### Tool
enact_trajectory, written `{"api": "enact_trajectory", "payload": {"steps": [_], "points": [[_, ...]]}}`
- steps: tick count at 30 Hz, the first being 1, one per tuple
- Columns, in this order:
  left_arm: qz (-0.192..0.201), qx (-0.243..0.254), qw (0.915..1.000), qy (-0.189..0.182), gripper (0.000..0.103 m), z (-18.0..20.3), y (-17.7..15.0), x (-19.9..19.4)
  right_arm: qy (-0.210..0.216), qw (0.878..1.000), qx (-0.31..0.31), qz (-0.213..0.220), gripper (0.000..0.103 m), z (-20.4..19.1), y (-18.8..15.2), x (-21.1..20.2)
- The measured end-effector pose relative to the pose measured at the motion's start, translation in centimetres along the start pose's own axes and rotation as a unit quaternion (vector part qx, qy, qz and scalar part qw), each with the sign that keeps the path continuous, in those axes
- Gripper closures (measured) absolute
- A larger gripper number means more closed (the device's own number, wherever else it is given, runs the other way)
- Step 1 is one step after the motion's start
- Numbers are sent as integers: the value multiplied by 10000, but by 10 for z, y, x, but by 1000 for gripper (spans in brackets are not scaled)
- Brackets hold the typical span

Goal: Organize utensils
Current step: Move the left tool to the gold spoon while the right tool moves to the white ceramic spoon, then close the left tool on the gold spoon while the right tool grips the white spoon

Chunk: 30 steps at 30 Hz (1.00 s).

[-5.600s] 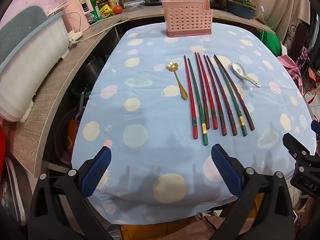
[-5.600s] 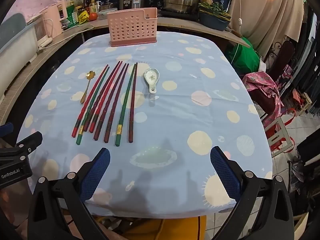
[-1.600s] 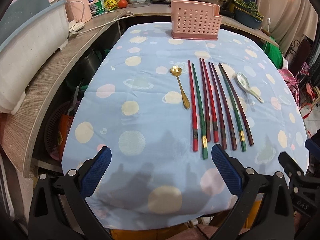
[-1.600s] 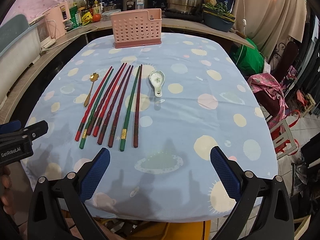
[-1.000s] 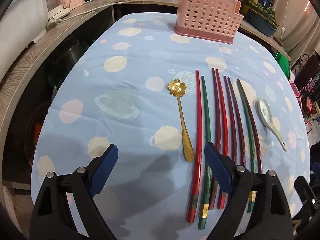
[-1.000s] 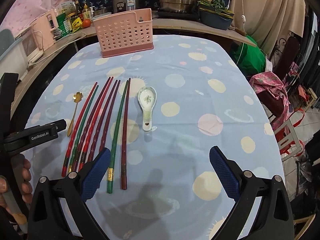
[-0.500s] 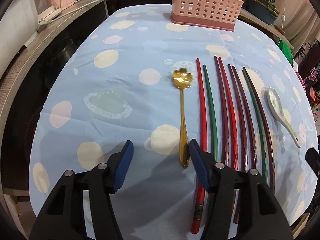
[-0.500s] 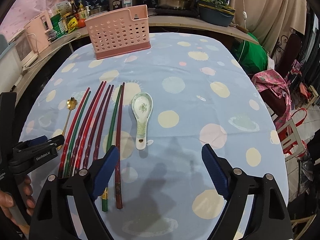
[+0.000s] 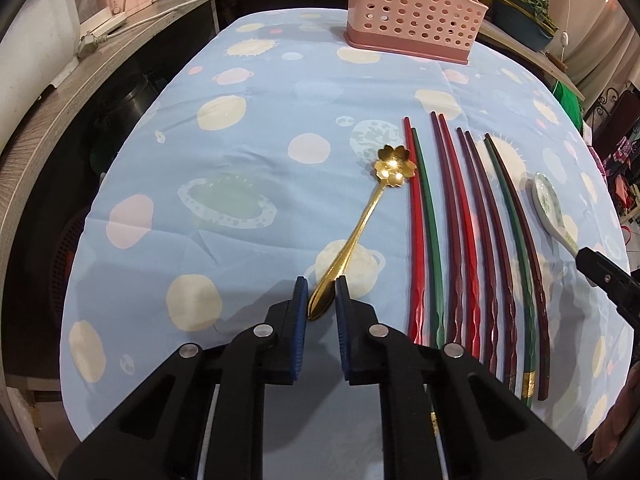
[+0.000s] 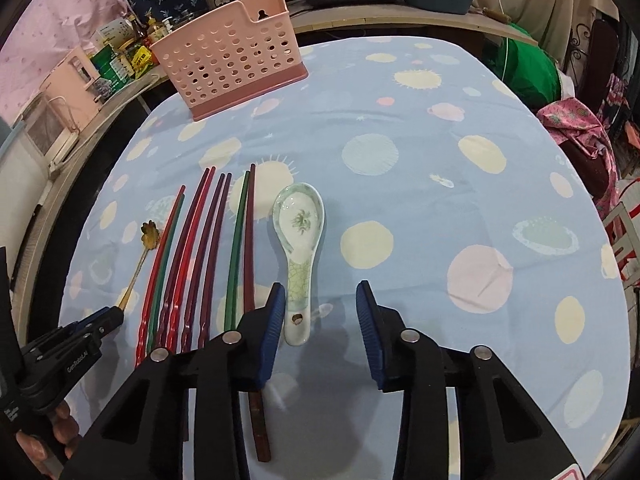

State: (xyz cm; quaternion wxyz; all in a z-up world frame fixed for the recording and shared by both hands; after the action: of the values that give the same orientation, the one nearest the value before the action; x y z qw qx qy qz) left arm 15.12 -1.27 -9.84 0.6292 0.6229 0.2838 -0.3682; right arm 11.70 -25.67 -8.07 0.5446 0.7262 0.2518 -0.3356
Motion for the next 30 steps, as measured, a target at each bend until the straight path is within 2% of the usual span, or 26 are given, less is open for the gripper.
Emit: {"api": "enact_trajectory", "payload": {"steps": [2,3,10,18,24,30], "points": [[1,-11,10000,-13,90,0,0,0,54,10000,33,-43,83,-1,-1,5],[-1,-21,10000,-26,90,0,-1,-1,84,9999,48,-67,85,-1,-1,7],[-17,-196,9996,-200,95,-5,-1,-1,226,9996,29,-139,93,-5,-6,16],[-19,-412,9983,-406,100,-11,-1,-7,182,9998,-54,-53,95,-4,-14,12],[40,-483,9979,-431,102,-15,-2,-21,172,9998,-34,125,96,-1,-10,-8],[257,-545,9971,-464,102,-20,6,-48,121,9992,17,378,97,5,-1,-35]]}}
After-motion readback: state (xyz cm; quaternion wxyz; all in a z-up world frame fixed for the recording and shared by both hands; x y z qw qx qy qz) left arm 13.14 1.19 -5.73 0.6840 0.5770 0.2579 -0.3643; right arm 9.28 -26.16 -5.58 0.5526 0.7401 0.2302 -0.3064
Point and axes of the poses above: each gripper's, at about its wrist camera, not at the fingertips, and x roughly the way its jaws point, z to its right, y to its top, the point moved 3 cm from there along x, roughly the way its jaws point, and after that the axes turned 9 degrees about z, right-handed, at the moved point
